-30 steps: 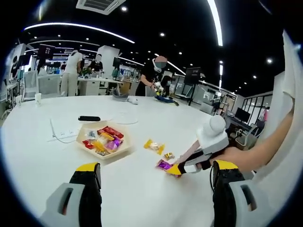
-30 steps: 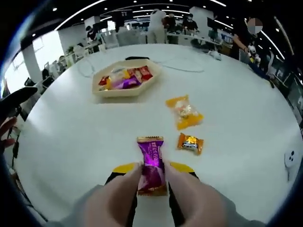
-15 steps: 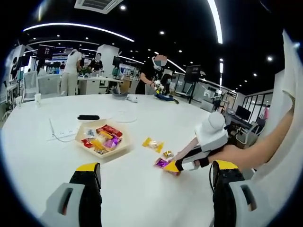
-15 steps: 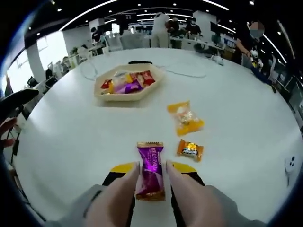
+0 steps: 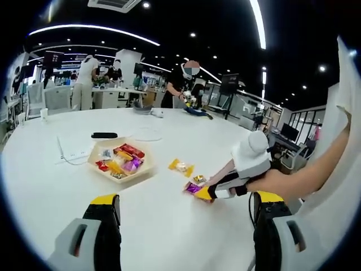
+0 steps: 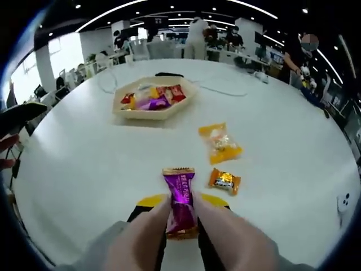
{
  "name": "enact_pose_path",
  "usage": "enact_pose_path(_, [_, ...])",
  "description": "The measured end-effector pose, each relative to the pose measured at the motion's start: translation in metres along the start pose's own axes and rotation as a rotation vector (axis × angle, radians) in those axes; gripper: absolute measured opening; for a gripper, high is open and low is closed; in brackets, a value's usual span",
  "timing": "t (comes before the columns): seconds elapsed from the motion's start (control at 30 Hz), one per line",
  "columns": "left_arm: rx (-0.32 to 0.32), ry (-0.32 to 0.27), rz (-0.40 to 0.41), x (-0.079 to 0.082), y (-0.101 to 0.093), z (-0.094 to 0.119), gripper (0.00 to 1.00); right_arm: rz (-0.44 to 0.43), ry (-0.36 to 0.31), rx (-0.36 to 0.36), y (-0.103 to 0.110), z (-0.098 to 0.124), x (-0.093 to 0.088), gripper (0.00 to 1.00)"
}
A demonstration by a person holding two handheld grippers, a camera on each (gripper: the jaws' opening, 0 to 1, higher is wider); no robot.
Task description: Place the target food into the container with the food tongs after gripping and lifting it, then release it inside without dropping or visibly crushing the food.
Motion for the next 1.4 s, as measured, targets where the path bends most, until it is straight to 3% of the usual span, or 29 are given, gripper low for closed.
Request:
enact_pose_path(0.43, [-0.005, 0.003, -0.007, 0.002, -0.002, -0.003, 0.99, -0.014, -0.02, 0.035, -0.009, 0.01, -0.001, 0.19])
enact_pose_path(0.57, [-0.003, 0.002, -0.011, 0.002, -0.004, -0.004, 0.99, -0.087, -0.006, 0.081, -0.008, 0.013, -0.001, 0.19])
enact_pose_path(0.73, [0.009, -0.01, -0.011, 0.003, -0.005, -0.004, 0.99, -0.114, -0.014, 0.092, -0.011, 0.017, 0.002, 0.2])
enact_pose_path(1.1, [0.032, -0.029, -0.015, 0.004, -0.013, 0.002, 0.99, -0.099, -0.022, 0.133, -0.01, 0.02, 0.006, 0.2])
enact_pose_path(1.17, [0.035, -0.03, -0.016, 0.004, -0.014, 0.004, 0.99, -0.06, -0.011, 0.128, -0.01, 0.021, 0.004, 0.19])
enact_pose_path(1.4, [0.05, -0.03, -0.03, 0.003, -0.015, 0.007, 0.99, -0.085, -0.008, 0.144, -0.009, 0.025, 0.004, 0.19])
Point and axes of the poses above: the point that each gripper's makers call its tool centre point, and the gripper's own axes: z roughly backward along the fingers, y roughly to its left, x roughly out of its top, the point moved 10 cm from there along z, roughly backward along the fingers, and after that the axes turned 3 degrees about -y, right-handed, at the moved point
